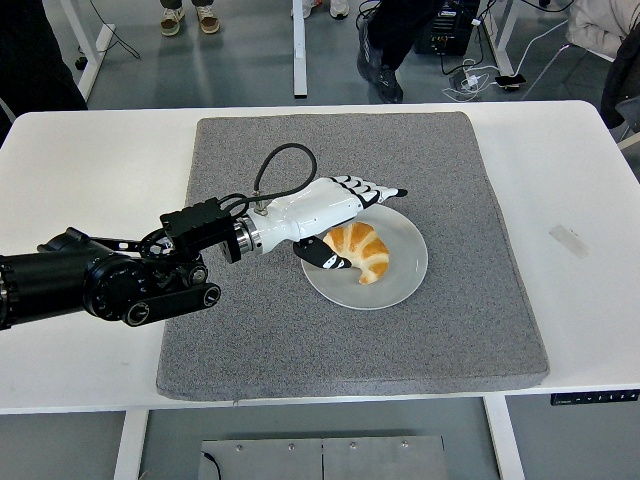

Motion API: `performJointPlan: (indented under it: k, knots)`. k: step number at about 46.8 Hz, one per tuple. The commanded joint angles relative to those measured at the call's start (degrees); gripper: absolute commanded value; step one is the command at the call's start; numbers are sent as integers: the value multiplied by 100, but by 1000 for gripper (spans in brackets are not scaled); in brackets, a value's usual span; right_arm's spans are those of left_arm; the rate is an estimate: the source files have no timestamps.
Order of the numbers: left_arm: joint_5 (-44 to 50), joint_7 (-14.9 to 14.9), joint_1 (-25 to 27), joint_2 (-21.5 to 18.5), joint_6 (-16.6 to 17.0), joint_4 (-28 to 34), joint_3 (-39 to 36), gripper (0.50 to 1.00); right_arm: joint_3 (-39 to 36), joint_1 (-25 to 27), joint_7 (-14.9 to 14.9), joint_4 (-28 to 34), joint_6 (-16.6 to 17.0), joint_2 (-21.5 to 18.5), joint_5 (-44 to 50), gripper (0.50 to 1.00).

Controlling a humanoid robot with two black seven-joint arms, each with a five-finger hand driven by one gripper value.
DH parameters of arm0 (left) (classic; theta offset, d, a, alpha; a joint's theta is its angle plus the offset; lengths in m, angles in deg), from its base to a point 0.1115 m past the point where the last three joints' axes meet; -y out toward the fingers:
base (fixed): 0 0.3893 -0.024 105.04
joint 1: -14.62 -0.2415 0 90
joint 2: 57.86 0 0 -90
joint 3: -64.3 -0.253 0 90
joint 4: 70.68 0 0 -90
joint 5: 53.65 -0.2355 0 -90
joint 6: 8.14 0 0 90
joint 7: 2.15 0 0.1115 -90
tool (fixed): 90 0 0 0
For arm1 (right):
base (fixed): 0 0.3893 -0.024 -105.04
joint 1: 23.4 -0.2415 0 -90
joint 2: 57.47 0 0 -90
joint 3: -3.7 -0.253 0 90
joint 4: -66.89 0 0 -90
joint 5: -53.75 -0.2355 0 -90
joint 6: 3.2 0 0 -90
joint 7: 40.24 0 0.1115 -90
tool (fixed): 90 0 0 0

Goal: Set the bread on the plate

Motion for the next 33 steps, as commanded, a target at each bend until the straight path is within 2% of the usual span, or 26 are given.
performJointPlan:
  k: [1, 15, 25, 33]
  knots:
    - [69, 13, -3, -47, 0, 0, 223, 948, 0, 0, 0, 0, 2, 0, 0, 1000]
    - [78, 4, 199, -249, 0, 0, 671, 948, 0, 0, 0, 0, -7, 0, 0, 1000]
    - [218, 4, 402, -557, -44, 0, 1049, 948, -9, 0, 0, 0, 2, 0, 0, 1000]
    - [570, -4, 542, -785, -246, 0, 1374, 948, 0, 0, 0, 0, 2, 0, 0, 1000]
